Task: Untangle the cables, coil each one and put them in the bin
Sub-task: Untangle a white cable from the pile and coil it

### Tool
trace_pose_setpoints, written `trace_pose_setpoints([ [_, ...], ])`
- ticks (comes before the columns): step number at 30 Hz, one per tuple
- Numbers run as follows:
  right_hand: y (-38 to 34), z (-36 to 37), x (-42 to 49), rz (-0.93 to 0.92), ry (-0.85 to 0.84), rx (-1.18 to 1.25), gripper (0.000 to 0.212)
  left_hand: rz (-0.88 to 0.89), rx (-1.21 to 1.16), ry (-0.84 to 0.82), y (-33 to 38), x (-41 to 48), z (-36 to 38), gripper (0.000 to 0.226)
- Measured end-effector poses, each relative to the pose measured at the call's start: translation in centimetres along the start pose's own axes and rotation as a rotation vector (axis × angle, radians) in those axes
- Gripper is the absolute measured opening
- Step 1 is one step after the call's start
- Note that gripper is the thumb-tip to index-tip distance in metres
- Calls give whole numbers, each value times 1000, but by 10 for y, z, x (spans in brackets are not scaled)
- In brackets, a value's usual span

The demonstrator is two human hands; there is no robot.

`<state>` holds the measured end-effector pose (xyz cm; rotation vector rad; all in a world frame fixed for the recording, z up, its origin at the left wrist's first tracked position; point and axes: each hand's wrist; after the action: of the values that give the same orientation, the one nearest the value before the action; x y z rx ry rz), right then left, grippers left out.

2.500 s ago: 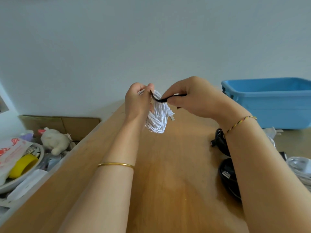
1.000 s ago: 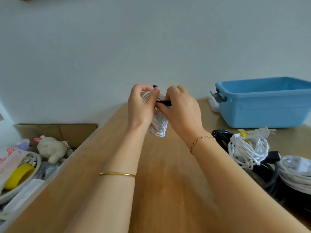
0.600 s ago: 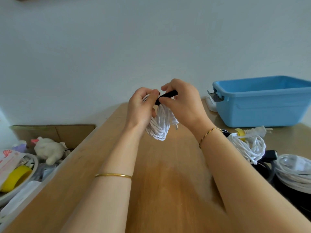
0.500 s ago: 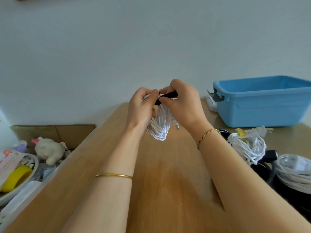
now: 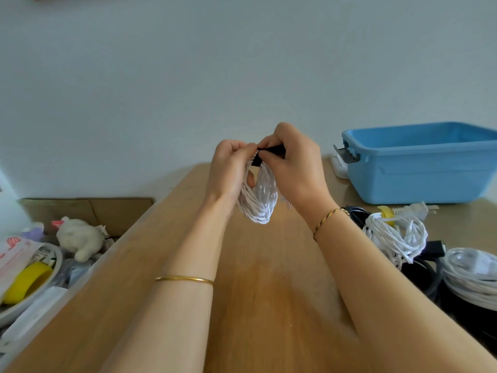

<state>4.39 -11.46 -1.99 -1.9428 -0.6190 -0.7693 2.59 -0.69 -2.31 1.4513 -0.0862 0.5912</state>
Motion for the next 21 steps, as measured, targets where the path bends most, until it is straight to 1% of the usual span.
trace_pose_setpoints([
  [4,1,2,-2,-32,44,-56,4,-129,15,-57,0,1,1,46],
  [5,2,2,-4,-44,52,-67,4,-137,46,-67,-1,2,0,49],
  [7,2,4,-6,-55,68,-69,6,-132,57,-87,-2,2,-1,46],
  [9,1,4,-6,-54,68,-61,7,-141,1,-85,-1,1,-3,40],
  [13,0,1,-2,-10,13,-53,10,-144,-58,-49,0,1,-3,34],
  [18,6,-4,4,74,2,49,16,-97,-22,-32,-5,1,0,41],
  [21,6,-4,5,74,-4,60,13,-73,-23,9,-7,2,2,31],
])
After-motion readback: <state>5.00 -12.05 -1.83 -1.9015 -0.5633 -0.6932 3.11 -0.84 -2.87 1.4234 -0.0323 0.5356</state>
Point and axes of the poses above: each hand's wrist, its own x-axis towards the middle knuckle, its own z-axis out of the palm, y = z × x, and after that the axes turned 10 degrees about -x, right-handed
